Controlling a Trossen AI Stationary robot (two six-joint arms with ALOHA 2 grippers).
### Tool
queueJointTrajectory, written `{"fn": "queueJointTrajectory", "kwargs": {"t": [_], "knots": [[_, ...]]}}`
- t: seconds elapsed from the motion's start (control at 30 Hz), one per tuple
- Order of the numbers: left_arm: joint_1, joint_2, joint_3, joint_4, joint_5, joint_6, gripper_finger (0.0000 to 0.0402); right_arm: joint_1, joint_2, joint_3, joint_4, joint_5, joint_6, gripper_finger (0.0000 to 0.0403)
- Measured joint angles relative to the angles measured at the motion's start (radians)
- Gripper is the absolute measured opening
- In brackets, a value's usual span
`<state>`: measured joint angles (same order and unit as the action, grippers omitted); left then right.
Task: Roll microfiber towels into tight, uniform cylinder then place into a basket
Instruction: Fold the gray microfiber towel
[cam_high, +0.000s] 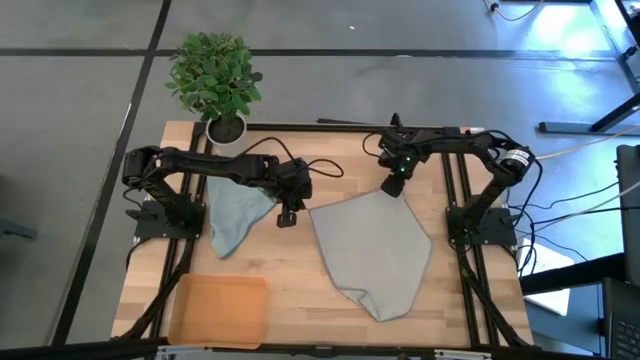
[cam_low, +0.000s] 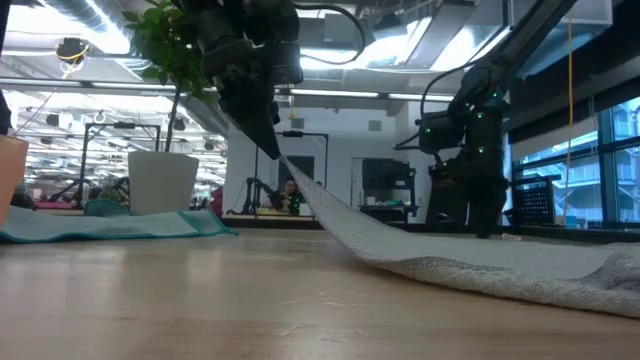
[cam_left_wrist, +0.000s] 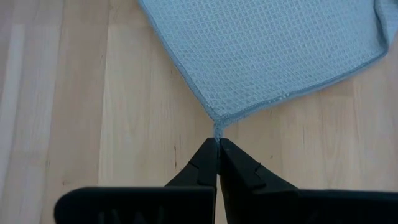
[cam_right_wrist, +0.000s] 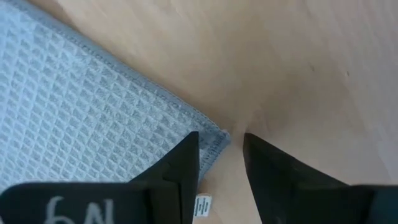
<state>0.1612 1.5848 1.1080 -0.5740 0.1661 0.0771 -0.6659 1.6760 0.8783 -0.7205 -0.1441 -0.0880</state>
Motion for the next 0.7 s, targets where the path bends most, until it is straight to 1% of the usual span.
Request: {"fn": "queueJointTrajectory", "kwargs": {"t": [0.1, 0.17, 0.27, 0.33, 0.37, 0.57, 0.7], "knots": [[0.000, 0.000, 0.000, 0.000, 0.000, 0.000, 0.0000, 0.000, 0.000, 0.000, 0.017, -0.004, -0.001, 0.0122], [0.000, 0.000, 0.000, 0.000, 0.000, 0.000, 0.0000, 0.000, 0.000, 0.000, 0.029, -0.005, -0.001, 0.0108], [0.000, 0.000, 0.000, 0.000, -0.009, 0.000, 0.0000, 0.000, 0.000, 0.000, 0.051, -0.015, 0.000, 0.0063], [0.000, 0.000, 0.000, 0.000, -0.042, -0.018, 0.0000, 0.002, 0.000, 0.000, 0.055, -0.019, -0.001, 0.0022], [0.000, 0.000, 0.000, 0.000, -0.059, -0.033, 0.0000, 0.003, 0.000, 0.000, 0.051, -0.020, -0.002, 0.0012], [0.000, 0.000, 0.000, -0.001, -0.137, -0.088, 0.0000, 0.002, 0.000, 0.000, 0.053, 0.003, 0.002, 0.0004], [0.000, -0.010, 0.000, -0.006, -0.173, -0.140, 0.0000, 0.002, -0.017, 0.027, 0.004, 0.036, 0.003, 0.0003]]}}
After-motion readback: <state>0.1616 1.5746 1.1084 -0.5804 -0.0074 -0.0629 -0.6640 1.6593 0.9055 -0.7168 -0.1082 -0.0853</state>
